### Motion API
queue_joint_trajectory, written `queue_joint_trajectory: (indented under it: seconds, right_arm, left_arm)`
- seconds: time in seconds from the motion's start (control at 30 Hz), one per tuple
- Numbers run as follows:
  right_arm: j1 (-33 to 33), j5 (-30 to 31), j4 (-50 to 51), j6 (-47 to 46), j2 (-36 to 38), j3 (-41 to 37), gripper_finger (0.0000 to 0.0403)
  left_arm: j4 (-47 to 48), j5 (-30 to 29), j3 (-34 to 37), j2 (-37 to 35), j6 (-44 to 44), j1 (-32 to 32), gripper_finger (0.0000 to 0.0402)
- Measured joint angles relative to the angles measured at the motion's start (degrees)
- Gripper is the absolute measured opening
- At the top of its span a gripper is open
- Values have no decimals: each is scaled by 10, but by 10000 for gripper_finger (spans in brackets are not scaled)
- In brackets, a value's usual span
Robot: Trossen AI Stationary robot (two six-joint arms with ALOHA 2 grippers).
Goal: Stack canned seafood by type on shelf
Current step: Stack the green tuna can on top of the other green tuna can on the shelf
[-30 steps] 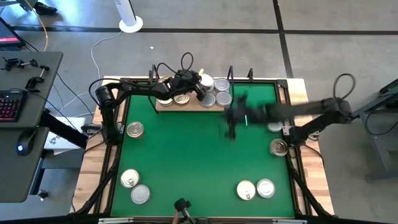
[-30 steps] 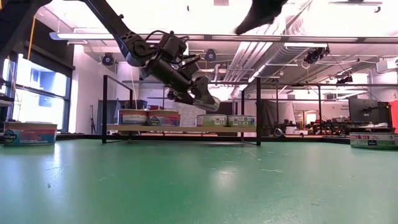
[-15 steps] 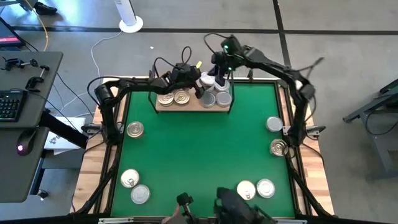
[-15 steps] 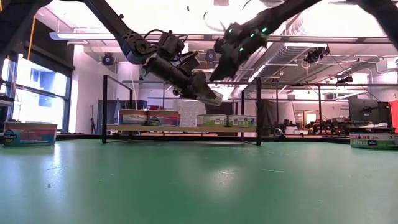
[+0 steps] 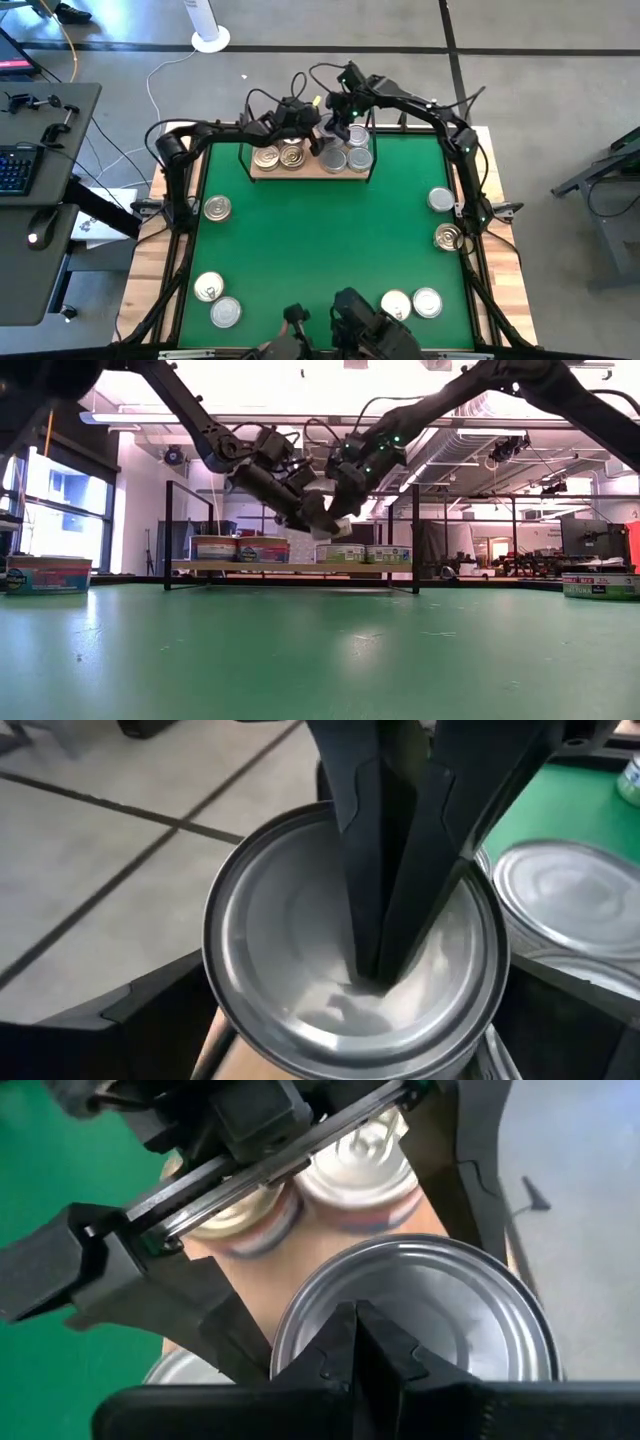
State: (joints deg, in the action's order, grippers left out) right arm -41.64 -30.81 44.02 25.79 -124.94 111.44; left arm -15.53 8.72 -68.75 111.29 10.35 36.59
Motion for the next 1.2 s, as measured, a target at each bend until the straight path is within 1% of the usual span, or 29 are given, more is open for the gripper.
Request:
queue_joint_trajectory:
  seconds: [0.17, 0.4, 1.2]
  right_arm:
    - [0, 4, 19, 0, -4, -1, 0]
    - [0, 5, 34, -2, -4, -1, 0]
    - [0, 12, 36, -13, -25, -1, 0]
  left_arm:
    - [1, -5, 0, 14, 7, -8, 400]
    - [-3, -7, 0, 14, 4, -11, 400]
    - [22, -9, 0, 14, 8, -10, 400]
